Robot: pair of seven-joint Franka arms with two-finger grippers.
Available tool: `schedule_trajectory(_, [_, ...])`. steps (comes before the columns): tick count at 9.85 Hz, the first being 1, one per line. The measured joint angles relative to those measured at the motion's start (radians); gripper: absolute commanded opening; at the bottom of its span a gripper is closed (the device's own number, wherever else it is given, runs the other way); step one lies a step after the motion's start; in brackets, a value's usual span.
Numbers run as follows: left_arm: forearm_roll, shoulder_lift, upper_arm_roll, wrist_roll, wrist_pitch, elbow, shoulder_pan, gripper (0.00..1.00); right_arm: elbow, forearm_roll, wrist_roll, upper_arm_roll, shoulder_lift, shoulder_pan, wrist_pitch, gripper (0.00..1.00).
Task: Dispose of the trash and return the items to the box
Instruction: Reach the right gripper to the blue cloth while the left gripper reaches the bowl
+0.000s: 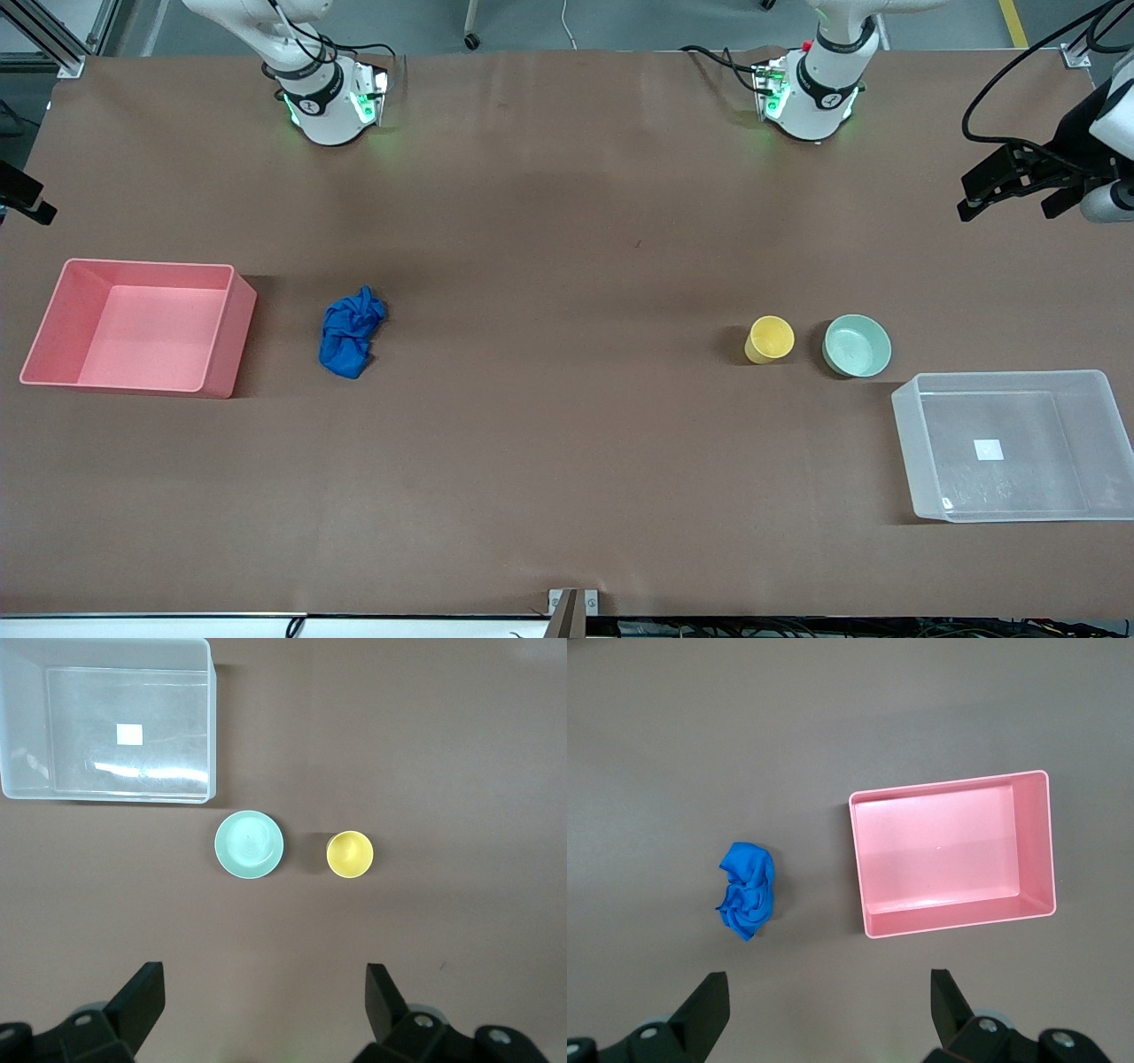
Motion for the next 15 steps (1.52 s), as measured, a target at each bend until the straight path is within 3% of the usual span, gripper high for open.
schedule_trajectory(5, [0.000, 0.005, 0.000, 0.000, 0.008, -0.001, 0.001, 1.00, 0.000, 0.001, -0.003, 0.003, 0.000, 0.001, 0.000, 1.00])
schedule_trajectory(6, [0.000, 0.010, 0.001, 0.000, 0.013, -0.002, 0.001, 1.00, -0.002, 0.004, -0.005, 0.022, 0.005, 0.002, -0.001, 1.00])
schedule_trajectory(9, [0.001, 0.027, 0.002, 0.002, 0.046, -0.015, 0.004, 0.98, -0.061, 0.003, 0.062, 0.161, 0.098, 0.021, 0.066, 1.00])
schedule_trajectory(11, [0.001, 0.037, 0.002, 0.004, 0.122, -0.078, 0.022, 0.98, -0.235, 0.002, 0.106, 0.200, 0.156, 0.036, 0.279, 1.00])
schedule_trajectory(15, [0.002, 0.093, 0.003, 0.018, 0.472, -0.360, 0.049, 0.97, -0.671, 0.002, 0.135, 0.207, 0.226, 0.055, 0.826, 1.00])
